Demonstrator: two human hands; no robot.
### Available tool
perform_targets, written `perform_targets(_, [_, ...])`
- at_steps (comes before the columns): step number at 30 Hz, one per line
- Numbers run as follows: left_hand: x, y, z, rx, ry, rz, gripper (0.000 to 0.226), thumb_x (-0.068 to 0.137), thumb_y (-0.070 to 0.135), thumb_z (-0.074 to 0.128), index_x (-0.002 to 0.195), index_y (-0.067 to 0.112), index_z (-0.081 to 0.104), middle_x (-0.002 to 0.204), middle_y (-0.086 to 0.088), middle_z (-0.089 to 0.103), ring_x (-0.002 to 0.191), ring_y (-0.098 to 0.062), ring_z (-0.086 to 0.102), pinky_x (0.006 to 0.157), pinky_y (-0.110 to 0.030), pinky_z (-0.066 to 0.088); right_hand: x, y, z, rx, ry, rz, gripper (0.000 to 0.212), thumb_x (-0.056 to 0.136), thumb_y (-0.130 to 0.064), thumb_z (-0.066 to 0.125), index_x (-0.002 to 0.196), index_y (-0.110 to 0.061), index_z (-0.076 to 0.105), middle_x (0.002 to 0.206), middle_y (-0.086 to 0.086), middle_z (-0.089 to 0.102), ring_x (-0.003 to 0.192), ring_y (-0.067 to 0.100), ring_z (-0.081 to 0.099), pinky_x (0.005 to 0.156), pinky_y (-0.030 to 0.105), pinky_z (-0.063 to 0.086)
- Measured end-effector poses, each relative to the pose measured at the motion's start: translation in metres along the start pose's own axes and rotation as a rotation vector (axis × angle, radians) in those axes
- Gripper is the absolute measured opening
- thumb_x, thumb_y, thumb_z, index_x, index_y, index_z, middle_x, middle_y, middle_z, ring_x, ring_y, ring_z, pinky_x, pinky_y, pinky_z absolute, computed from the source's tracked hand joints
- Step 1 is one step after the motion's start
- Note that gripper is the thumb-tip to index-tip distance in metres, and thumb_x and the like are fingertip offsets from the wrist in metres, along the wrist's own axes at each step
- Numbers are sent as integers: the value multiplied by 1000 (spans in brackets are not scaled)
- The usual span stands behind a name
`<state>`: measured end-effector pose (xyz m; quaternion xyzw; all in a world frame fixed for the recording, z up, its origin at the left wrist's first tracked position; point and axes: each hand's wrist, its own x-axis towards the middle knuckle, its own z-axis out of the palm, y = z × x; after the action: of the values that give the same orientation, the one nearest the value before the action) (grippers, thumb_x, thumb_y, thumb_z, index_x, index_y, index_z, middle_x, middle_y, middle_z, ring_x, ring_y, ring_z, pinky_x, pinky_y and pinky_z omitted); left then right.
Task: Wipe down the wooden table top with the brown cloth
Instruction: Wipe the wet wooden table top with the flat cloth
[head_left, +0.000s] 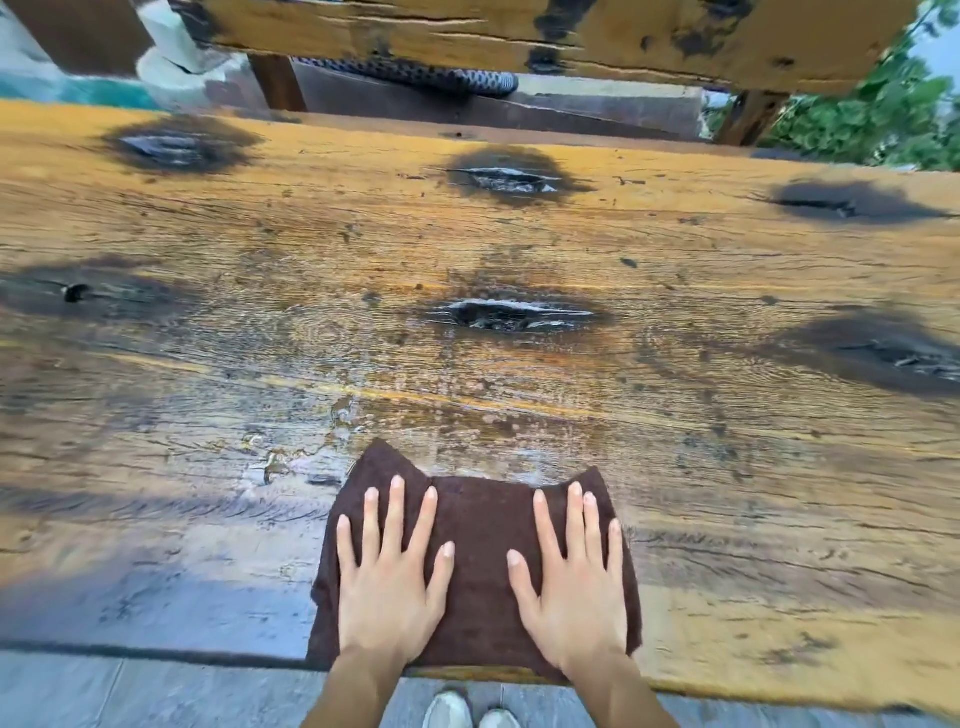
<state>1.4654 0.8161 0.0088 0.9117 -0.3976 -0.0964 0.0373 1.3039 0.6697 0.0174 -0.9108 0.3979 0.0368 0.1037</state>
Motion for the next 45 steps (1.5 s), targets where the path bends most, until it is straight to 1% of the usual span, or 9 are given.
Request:
perform_targets(6, [-49,-6,0,-19,-15,-52,66,103,63,22,160,34,36,171,-5,26,157,-33,25,123,-63,20,-41,-7,7,9,55,-23,77,95,-62,42,161,-21,39,170,20,24,156,38,29,121,62,26])
perform_targets(11, [-54,-6,-2,-17,17,-107,70,99,69,20,154,36,47,168,-4,35,153,-31,33,119,-64,30,-43,-13,10,10,147,23,77,99,-68,22,157,-23,46,167,19,34,151,35,39,119,62,31])
perform_targets(13, [-50,-8,1,-9,43,-126,70,98,70,20,152,37,50,165,-3,40,155,-28,30,117,-65,32,-39,-14,12,-5,164,29,79,98,-69,21,157,-23,45,164,20,40,149,34,41,115,63,35])
perform_targets(17, [-38,-19,3,-5,102,-141,70,95,71,22,154,42,45,164,-3,42,161,-19,8,117,-64,27,-23,-17,14,-58,166,34,78,94,-72,24,153,-25,45,158,22,46,149,33,38,112,64,35])
perform_targets(20, [-26,-22,-1,-1,115,-171,68,95,70,23,155,43,39,162,-5,44,161,-20,9,116,-64,29,-4,-22,14,-65,180,11,80,92,-75,27,152,-26,48,158,21,46,151,32,32,113,63,33])
perform_targets(25, [4,-36,-9,-32,111,-203,69,96,72,18,154,42,43,163,-5,42,161,-20,11,116,-65,27,31,-36,15,-59,170,-46,80,92,-73,28,149,-24,57,162,21,42,149,33,39,114,64,35])
perform_targets(29, [43,-52,-18,-59,73,-199,71,97,74,16,152,42,47,167,-3,37,152,-30,36,120,-65,24,60,-51,13,-21,165,-67,80,95,-73,27,152,-24,53,165,20,38,150,35,39,116,63,33])
perform_targets(35, [98,-80,-24,2,55,-182,68,99,73,18,162,48,22,174,-1,19,160,-30,17,124,-65,13,112,-72,7,-3,107,-123,82,93,-67,45,162,-24,37,171,19,24,157,36,27,121,63,24])
perform_targets(45, [200,-115,-33,12,60,-158,67,102,69,17,165,45,12,175,-4,9,161,-33,5,124,-66,10,215,-110,4,-58,59,-199,81,102,-71,29,167,-24,18,174,16,11,162,33,9,125,58,12])
